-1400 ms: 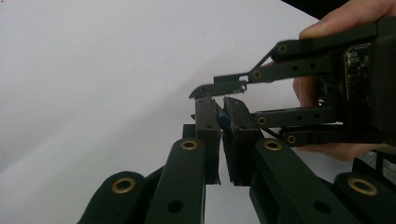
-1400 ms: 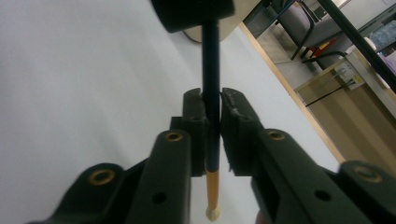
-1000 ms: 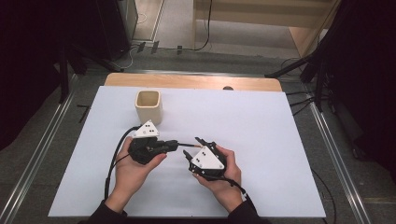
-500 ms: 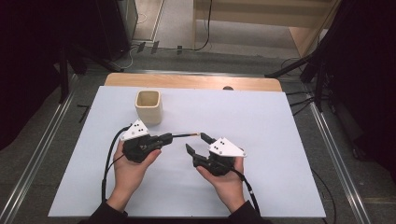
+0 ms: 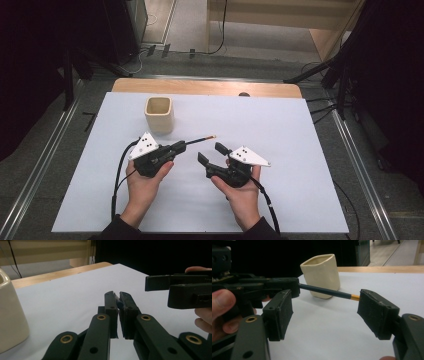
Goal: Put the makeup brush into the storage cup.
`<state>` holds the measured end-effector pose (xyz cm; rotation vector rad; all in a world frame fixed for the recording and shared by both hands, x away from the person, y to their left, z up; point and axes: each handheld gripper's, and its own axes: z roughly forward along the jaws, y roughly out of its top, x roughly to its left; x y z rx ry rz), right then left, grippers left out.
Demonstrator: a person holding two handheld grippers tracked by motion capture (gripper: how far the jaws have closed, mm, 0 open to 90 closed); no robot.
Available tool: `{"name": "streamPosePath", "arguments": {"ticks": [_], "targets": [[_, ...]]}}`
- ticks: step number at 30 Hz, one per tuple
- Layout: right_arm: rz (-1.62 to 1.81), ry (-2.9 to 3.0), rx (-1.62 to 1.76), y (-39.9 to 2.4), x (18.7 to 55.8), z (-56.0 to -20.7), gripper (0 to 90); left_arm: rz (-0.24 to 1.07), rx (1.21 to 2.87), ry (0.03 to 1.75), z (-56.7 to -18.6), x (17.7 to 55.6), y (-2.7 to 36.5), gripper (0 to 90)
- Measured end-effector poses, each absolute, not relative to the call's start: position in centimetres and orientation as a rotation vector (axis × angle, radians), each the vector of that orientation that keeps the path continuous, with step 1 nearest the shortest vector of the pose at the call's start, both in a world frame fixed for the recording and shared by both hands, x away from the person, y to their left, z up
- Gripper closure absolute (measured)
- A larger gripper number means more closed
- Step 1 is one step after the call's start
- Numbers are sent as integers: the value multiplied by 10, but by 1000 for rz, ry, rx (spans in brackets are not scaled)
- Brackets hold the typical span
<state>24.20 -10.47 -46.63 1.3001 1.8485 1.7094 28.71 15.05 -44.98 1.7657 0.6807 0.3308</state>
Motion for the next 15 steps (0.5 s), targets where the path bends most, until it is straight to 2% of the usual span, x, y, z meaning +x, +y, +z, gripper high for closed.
{"name": "streamPosePath", "arguments": {"ticks": [15], "targets": [[1892, 1709, 1527, -104, 243, -472, 236, 331, 1696, 622, -450, 280, 146, 865]]}}
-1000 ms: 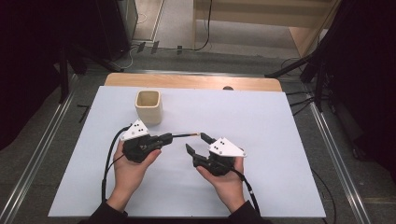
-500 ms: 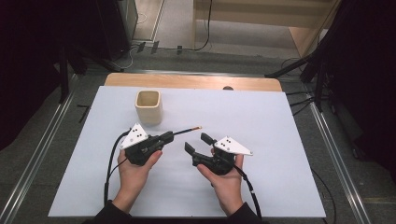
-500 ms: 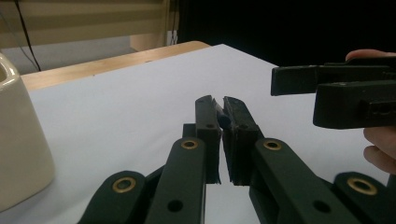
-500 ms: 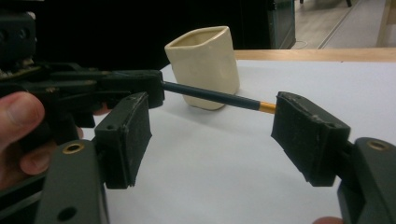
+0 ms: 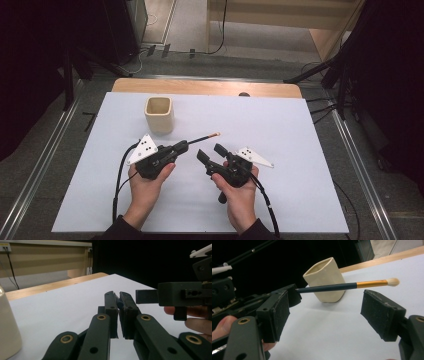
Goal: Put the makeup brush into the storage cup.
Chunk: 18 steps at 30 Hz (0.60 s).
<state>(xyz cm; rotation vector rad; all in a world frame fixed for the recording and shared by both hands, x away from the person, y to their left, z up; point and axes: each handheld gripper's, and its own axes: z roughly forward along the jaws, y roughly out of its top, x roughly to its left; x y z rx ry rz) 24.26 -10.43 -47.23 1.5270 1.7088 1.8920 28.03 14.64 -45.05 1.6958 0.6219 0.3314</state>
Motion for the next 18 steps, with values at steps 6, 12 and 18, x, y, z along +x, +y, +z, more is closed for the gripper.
{"name": "streamPosePath", "arguments": {"ticks": [6, 12, 18], "targets": [[1924, 1673, 1609, -108, 244, -476, 235, 330, 1676, 602, -452, 278, 143, 864], [1962, 1655, 1638, -111, 247, -477, 210, 316, 1647, 592, -453, 276, 143, 864], [1990, 1648, 1665, -113, 248, -477, 187, 324, 1647, 579, -453, 274, 141, 864]]}}
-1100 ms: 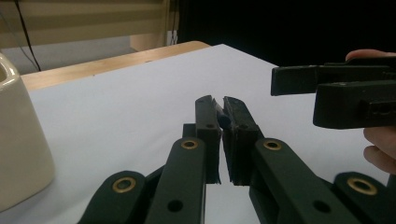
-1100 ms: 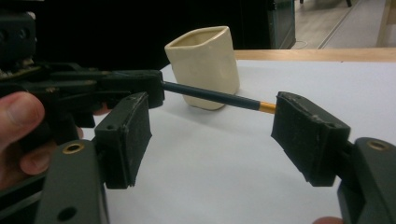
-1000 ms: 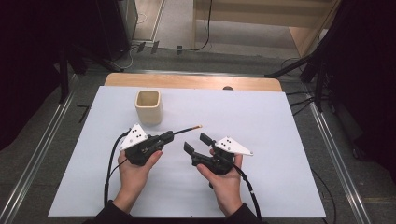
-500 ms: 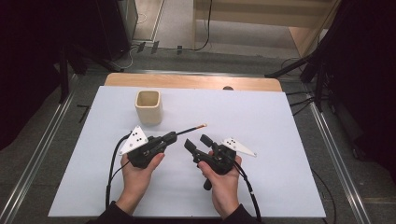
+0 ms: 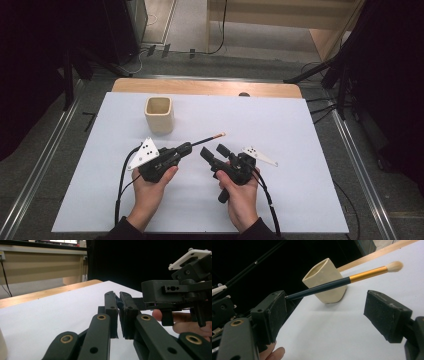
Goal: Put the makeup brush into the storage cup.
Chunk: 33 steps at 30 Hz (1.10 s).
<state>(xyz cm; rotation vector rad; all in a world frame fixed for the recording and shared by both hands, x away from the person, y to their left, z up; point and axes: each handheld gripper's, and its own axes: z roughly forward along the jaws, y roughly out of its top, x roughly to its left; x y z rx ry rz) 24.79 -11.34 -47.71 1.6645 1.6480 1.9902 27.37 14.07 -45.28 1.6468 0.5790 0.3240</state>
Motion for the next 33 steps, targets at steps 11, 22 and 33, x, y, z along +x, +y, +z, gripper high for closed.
{"name": "streamPosePath", "arguments": {"ticks": [11, 22, 33], "targets": [[2008, 1615, 1711, -114, 250, -477, 187, 328, 1638, 559, -452, 270, 137, 864], [2039, 1554, 1741, -117, 250, -478, 281, 321, 1627, 526, -451, 267, 134, 864], [2099, 1494, 1799, -124, 252, -481, 313, 317, 1638, 500, -453, 264, 129, 864]]}}
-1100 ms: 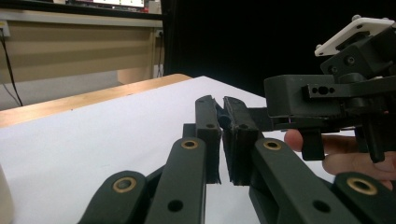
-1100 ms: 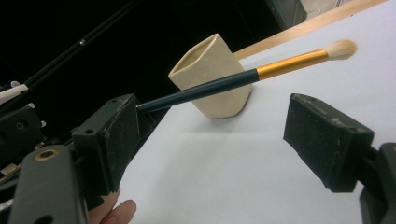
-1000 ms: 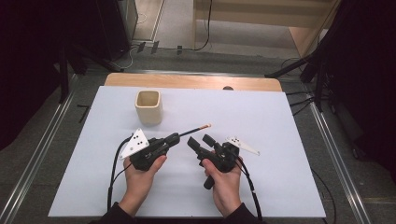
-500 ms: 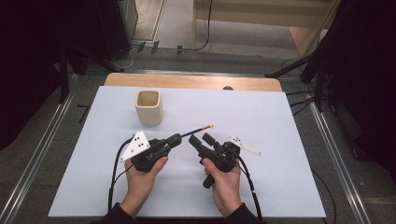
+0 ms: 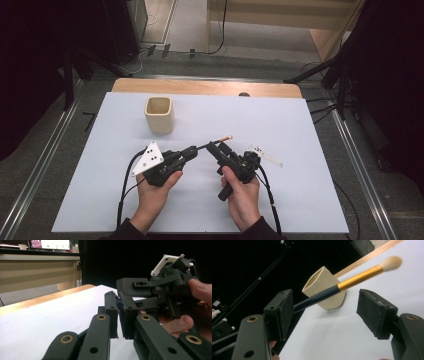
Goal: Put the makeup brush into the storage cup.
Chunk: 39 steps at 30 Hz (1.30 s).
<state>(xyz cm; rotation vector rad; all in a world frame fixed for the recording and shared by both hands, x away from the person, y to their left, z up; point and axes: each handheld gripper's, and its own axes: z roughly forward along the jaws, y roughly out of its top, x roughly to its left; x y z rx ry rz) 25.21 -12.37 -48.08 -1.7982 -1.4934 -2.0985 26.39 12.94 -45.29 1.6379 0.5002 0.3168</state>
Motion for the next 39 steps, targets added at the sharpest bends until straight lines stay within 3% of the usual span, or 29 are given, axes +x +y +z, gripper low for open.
{"name": "streamPosePath", "arguments": {"ticks": [26, 31, 33, 34, 35, 37, 39], "targets": [[-2092, -1353, -1841, -139, 257, -489, 492, 284, 1670, 444, -458, 256, 114, 863], [-2110, -1333, -1800, -140, 257, -489, 568, 266, 1682, 451, -460, 257, 113, 863], [-2116, -1305, -1779, -143, 256, -487, 668, 214, 1738, 478, -461, 261, 111, 860], [-2123, -1277, -1727, -145, 257, -486, 804, 181, 1776, 497, -463, 265, 109, 840], [-2110, -1287, -1680, -149, 256, -483, 842, 153, 1792, 520, -465, 267, 107, 754], [-2141, -1367, -1675, -149, 254, -478, 844, 172, 1808, 547, -466, 267, 105, 583], [-2167, -1473, -1653, -147, 253, -473, 845, 171, 1824, 546, -465, 267, 104, 524]]}}
